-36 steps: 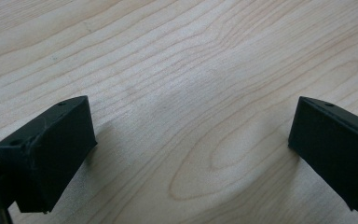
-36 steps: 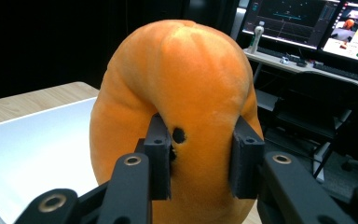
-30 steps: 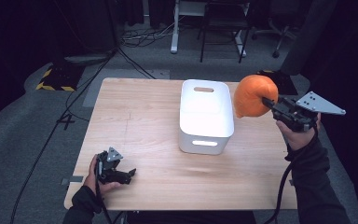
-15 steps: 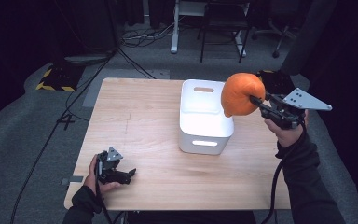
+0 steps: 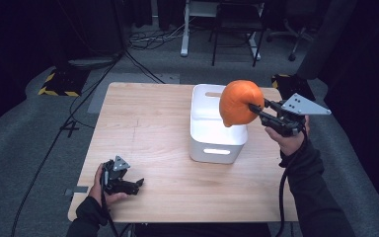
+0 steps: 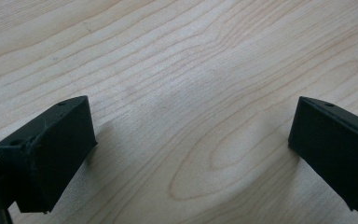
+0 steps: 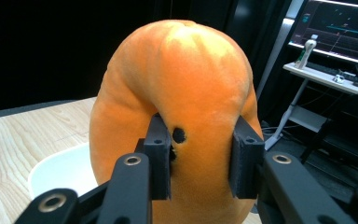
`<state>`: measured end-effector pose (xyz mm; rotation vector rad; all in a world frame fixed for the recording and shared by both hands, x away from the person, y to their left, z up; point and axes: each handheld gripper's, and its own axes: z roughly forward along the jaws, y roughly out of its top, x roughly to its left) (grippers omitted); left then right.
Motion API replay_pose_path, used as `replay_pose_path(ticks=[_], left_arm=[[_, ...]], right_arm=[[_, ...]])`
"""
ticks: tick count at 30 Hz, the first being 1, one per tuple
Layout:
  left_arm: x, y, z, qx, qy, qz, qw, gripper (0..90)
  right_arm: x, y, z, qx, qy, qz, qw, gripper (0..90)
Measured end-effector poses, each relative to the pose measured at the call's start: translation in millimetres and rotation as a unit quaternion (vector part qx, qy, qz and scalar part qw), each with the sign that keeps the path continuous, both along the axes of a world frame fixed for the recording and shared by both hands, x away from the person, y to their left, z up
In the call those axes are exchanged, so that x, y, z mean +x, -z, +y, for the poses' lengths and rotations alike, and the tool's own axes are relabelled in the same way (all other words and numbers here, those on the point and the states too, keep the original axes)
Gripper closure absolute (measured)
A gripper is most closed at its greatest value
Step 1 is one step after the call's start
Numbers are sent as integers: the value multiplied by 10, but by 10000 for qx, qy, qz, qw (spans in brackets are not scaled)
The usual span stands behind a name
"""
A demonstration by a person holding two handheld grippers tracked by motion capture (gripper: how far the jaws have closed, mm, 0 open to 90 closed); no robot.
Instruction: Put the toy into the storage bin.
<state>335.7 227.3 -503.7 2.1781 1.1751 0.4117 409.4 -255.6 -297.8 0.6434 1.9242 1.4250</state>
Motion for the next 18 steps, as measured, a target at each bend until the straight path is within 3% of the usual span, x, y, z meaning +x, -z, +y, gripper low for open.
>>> replay_pose_path(ticks=[18], left_arm=[[0,0,0,-1,0,0,10000,6]], right_arm=[[79,145,181,-112,-145,189,9997,659]])
